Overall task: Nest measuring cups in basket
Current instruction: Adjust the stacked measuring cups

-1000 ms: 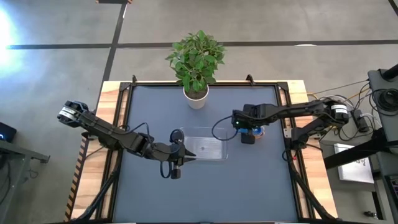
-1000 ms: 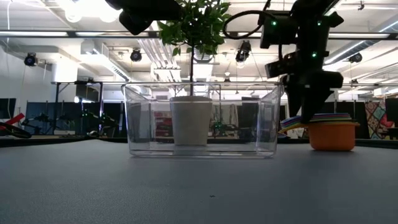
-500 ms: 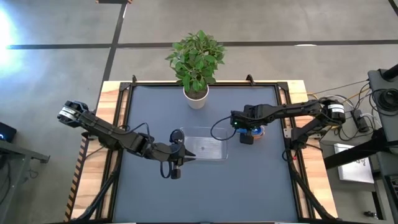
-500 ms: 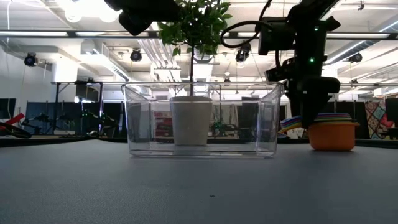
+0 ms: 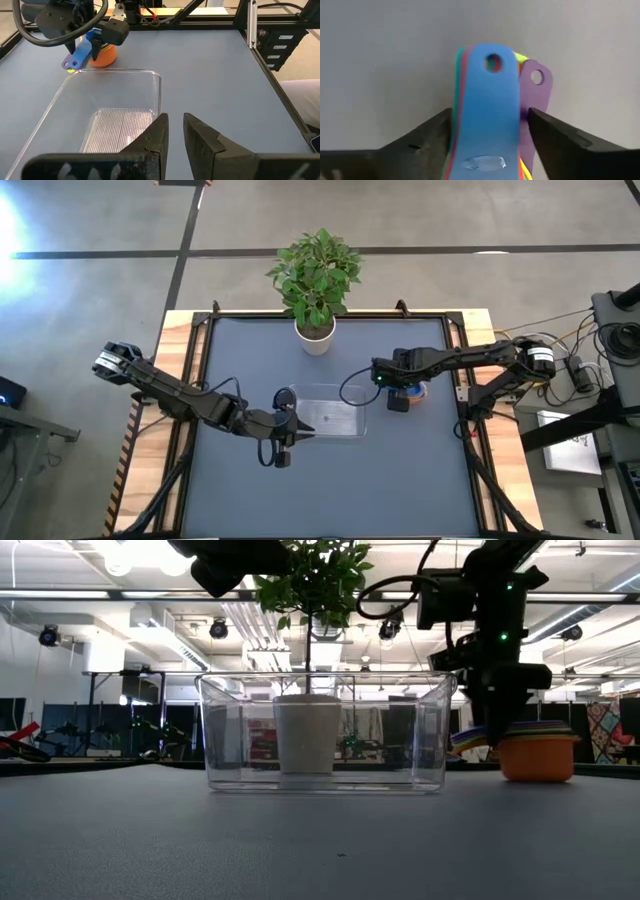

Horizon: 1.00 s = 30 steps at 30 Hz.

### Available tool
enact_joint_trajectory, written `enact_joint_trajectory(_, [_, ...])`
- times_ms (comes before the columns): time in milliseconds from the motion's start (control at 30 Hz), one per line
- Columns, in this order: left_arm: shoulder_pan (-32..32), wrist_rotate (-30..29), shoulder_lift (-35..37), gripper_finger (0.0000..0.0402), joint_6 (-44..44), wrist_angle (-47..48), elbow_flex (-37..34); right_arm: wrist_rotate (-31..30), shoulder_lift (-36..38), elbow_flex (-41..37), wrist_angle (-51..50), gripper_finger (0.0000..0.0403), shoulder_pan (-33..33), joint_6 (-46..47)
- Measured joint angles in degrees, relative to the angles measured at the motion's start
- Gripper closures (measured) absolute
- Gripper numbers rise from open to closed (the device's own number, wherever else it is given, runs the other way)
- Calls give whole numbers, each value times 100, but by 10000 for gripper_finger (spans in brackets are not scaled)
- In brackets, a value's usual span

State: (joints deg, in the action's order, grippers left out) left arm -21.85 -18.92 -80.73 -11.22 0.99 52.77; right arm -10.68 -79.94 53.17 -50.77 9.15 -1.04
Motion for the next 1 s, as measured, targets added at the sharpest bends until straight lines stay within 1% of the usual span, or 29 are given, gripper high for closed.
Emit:
enact_joint_trajectory(167, [0,0,0,361,0,-2,0,11,0,0,-32,236,0,-10])
enact_joint_trajectory(267, [0,0,0,361,0,-2,0,17,7,0,-83,257,0,-52])
enact_joint_trajectory(400, [0,0,0,361,0,-2,0,23,12,0,-182,257,0,-51])
enact_joint_trajectory(533, [0,0,0,361,0,-4,0,66,87,0,-291,242,-6,-49])
enact_joint_trajectory(633, [0,0,0,361,2,-7,0,92,181,0,-367,243,-23,-57])
enact_joint_trajectory(767, [-1,0,0,361,0,-10,0,517,334,0,-423,257,-75,-215])
enact_joint_trajectory(833, [-1,0,0,361,0,-9,0,688,403,0,-407,256,-103,-30])
enact_joint_trajectory(900, [-1,0,0,361,1,-13,0,742,450,0,-398,244,-104,179])
enact_joint_trajectory(1000, [-2,0,0,361,9,-15,0,633,482,0,-376,207,-99,326])
